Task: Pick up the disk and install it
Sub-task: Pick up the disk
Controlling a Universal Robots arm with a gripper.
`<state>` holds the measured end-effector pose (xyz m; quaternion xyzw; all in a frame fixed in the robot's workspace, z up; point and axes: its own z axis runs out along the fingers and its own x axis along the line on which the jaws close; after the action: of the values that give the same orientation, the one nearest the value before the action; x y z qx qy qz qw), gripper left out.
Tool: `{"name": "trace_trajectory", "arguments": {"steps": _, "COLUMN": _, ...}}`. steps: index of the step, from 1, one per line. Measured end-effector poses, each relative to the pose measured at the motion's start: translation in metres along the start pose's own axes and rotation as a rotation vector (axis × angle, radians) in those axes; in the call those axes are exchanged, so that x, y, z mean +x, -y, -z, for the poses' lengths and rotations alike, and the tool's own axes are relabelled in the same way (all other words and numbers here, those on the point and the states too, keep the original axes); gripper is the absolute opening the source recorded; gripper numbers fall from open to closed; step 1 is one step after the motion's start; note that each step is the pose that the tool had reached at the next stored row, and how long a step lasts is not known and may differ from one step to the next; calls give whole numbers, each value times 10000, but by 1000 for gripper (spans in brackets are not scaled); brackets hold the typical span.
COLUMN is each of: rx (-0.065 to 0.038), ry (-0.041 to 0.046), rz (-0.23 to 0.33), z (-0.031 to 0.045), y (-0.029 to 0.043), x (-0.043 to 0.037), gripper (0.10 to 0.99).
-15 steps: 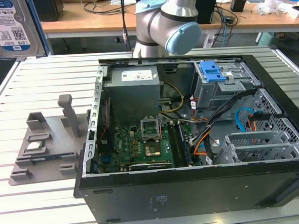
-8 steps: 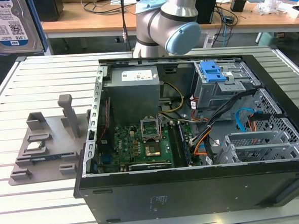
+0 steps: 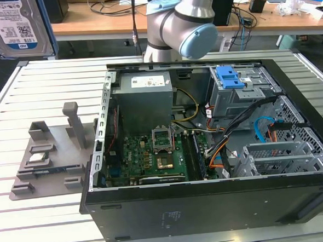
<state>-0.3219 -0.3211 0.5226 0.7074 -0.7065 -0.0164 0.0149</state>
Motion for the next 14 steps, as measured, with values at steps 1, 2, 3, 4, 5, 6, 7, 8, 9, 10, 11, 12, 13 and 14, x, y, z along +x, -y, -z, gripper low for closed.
{"name": "trace_trajectory", "arguments": {"steps": 1, "rx": 1, "ry": 1, "rz": -1, "z": 2, "y": 62, "x": -1, "gripper": 365}}
{"name": "trace_trajectory", "arguments": {"steps": 2, "rx": -1, "ry": 0, "rz": -2, "z": 5, "y": 114, "x": 0, "gripper": 365}}
{"name": "trace_trajectory", "arguments": {"steps": 3, "rx": -2, "ry": -1, "rz": -1, "z": 9, "y": 182, "x": 0, "gripper": 365}}
{"name": "trace_trajectory", "arguments": {"steps": 4, "rx": -2, "ry": 0, "rz": 0, "z": 11, "y": 230, "x": 0, "gripper": 365}}
{"name": "trace_trajectory", "arguments": {"steps": 5, "rx": -1, "ry": 1, "rz": -1, "z": 12, "y": 278, "x": 0, "gripper": 365}}
{"name": "trace_trajectory", "arguments": {"steps": 6, "rx": -2, "ry": 0, "rz": -1, "z": 14, "y": 317, "x": 0, "gripper": 365}}
{"name": "trace_trajectory", "arguments": {"steps": 7, "rx": -3, "ry": -1, "rz": -2, "z": 17, "y": 383, "x": 0, "gripper": 365}}
{"name": "trace_trajectory", "arguments": {"steps": 8, "rx": -2, "ry": 0, "rz": -1, "z": 21, "y": 481, "x": 0, "gripper": 365}}
{"name": "trace_trajectory", "arguments": {"steps": 9, "rx": -2, "ry": 1, "rz": -1, "z": 24, "y": 545, "x": 1, "gripper": 365}}
{"name": "trace_trajectory", "arguments": {"steps": 10, "rx": -5, "ry": 0, "rz": -2, "z": 29, "y": 642, "x": 0, "gripper": 365}}
{"name": "trace_trajectory", "arguments": {"steps": 11, "rx": -6, "ry": 0, "rz": 0, "z": 35, "y": 786, "x": 0, "gripper": 365}}
{"name": "trace_trajectory", "arguments": {"steps": 12, "rx": -8, "ry": 0, "rz": -2, "z": 39, "y": 864, "x": 0, "gripper": 365}}
{"name": "trace_trajectory", "arguments": {"steps": 13, "rx": -9, "ry": 0, "rz": -1, "z": 41, "y": 923, "x": 0, "gripper": 365}}
{"name": "trace_trajectory", "arguments": {"steps": 14, "rx": -9, "ry": -1, "rz": 0, "z": 44, "y": 967, "x": 1, "gripper": 365}}
